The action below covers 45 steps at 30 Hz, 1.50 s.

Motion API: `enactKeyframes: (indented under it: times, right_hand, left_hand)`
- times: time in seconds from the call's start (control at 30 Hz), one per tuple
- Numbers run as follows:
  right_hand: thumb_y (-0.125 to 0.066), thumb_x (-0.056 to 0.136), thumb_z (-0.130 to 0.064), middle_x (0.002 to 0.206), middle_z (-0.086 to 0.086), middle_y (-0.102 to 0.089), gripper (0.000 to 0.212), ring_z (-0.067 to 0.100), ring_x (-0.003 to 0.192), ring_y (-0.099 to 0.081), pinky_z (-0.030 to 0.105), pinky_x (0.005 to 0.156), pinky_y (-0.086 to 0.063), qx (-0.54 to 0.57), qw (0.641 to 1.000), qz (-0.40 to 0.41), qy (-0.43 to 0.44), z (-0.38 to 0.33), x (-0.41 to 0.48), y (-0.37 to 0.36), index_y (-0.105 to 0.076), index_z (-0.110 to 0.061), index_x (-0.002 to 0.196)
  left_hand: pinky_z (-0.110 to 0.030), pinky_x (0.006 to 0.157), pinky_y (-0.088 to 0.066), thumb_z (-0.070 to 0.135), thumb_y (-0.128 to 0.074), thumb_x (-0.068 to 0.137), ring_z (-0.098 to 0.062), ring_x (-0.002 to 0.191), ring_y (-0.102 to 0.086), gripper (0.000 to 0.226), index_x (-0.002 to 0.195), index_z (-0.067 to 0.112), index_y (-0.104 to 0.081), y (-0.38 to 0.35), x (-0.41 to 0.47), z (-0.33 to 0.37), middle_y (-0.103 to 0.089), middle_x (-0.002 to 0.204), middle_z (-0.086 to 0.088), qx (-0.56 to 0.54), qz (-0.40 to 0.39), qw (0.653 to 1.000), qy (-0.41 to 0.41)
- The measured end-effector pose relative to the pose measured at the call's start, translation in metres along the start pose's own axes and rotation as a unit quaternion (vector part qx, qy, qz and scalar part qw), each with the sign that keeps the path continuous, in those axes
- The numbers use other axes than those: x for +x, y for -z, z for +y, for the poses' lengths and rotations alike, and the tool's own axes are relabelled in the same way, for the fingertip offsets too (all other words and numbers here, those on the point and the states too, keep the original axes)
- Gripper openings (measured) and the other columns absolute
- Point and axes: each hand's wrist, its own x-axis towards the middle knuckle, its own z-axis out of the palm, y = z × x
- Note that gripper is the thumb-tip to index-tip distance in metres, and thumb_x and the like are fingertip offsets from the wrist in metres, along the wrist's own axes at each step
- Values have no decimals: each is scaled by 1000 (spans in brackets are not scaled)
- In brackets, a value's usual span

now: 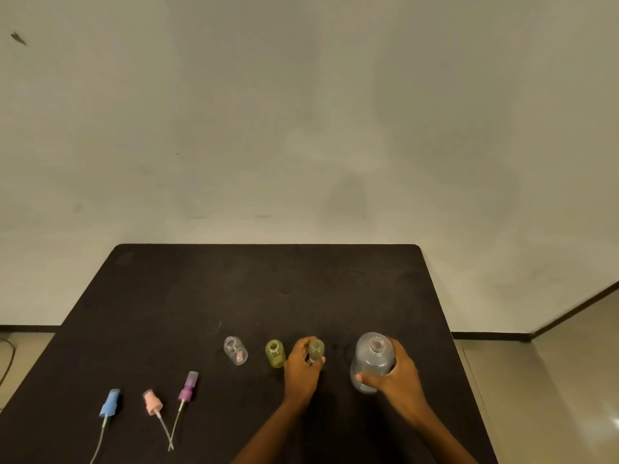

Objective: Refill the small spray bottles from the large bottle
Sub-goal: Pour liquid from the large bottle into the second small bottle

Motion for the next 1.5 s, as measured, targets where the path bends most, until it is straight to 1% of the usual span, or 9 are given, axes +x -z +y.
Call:
enactKeyframes:
  times: [0.2, 0.4, 0.57, 0.67, 0.8, 0.97, 1.2, 1.33, 1.5]
  right_hand:
    - [-83, 58, -2, 104, -6, -50, 72, 11, 104, -48, 24, 89, -38, 7, 1000, -16, 1, -6, -7, -3, -45, -20, 116]
    - [-81, 62, -2, 107, -4, -45, 74, 9, 103, -41, 25, 91, -35, 3, 1000, -6, 9, -14, -13, -10, -44, -10, 125]
    - [-83, 58, -1, 108, -1, -50, 75, 13, 105, -46, 31, 95, -38, 10, 1000, -1, 21, -16, -20, -15, -46, -9, 124]
    - [-83, 57, 0, 108, -1, -51, 75, 14, 104, -47, 31, 94, -40, 14, 999, 10, 33, -18, -25, -15, -47, -10, 122]
    - [-84, 56, -1, 104, -3, -52, 72, 13, 100, -49, 22, 85, -41, 18, 998, 24, 55, -20, -28, -13, -46, -18, 114]
    - [-86, 53, -5, 105, -3, -53, 72, 13, 98, -51, 21, 78, -43, 20, 996, 48, 71, -35, -29, -3, -46, -23, 110]
    - [-85, 57, -10, 96, -11, -54, 64, 14, 91, -55, 18, 69, -44, 41, 986, 71, 146, -107, -35, 21, -46, -27, 105]
    - [-86, 55, -14, 100, -9, -56, 67, 10, 89, -56, 21, 71, -46, 38, 971, 98, 213, -166, -50, 33, -48, -26, 109]
    - [-88, 54, -17, 96, -21, -52, 67, 4, 85, -54, 15, 66, -42, 29, 942, 138, 305, -238, -75, 43, -46, -34, 103]
  left_hand:
    - [-41, 108, -37, 2, -67, 77, -19, 127, -45, 67, 137, 15, -40, -1, -13, 0, -50, 136, -1, 18, 5, 999, 42]
    - [-36, 93, -49, 12, -69, 78, -17, 111, -55, 39, 110, 26, -52, 10, -52, -4, -55, 123, -1, -33, 138, 988, 63]
    - [-42, 94, -45, 13, -76, 72, -26, 113, -50, 60, 124, 15, -46, 31, -37, 7, -44, 129, -10, -21, 242, 967, 78]
    - [-47, 101, -39, 16, -76, 72, -33, 124, -43, 72, 134, 16, -40, 38, -18, 9, -39, 138, -12, 26, 223, 969, 100]
    - [-42, 92, -48, 14, -75, 73, -27, 104, -58, 42, 111, 16, -60, 44, 1, 0, -60, 118, -11, 3, 195, 978, 77]
    - [-33, 88, -49, 14, -73, 75, -21, 99, -60, 31, 101, 22, -59, 54, 2, 18, -63, 106, -6, -86, 171, 981, 14]
    - [-24, 78, -51, 20, -69, 80, -17, 96, -63, 31, 108, 22, -56, 94, -18, 121, -64, 103, -3, -158, 145, 965, -149]
    - [-33, 77, -57, 21, -69, 80, -17, 99, -62, 41, 118, 26, -54, 126, -43, 194, -62, 105, 2, -206, 50, 961, -178]
    - [-25, 64, -59, 24, -68, 79, -11, 92, -60, 41, 115, 30, -51, 166, -78, 270, -58, 109, 6, -163, 7, 951, -262]
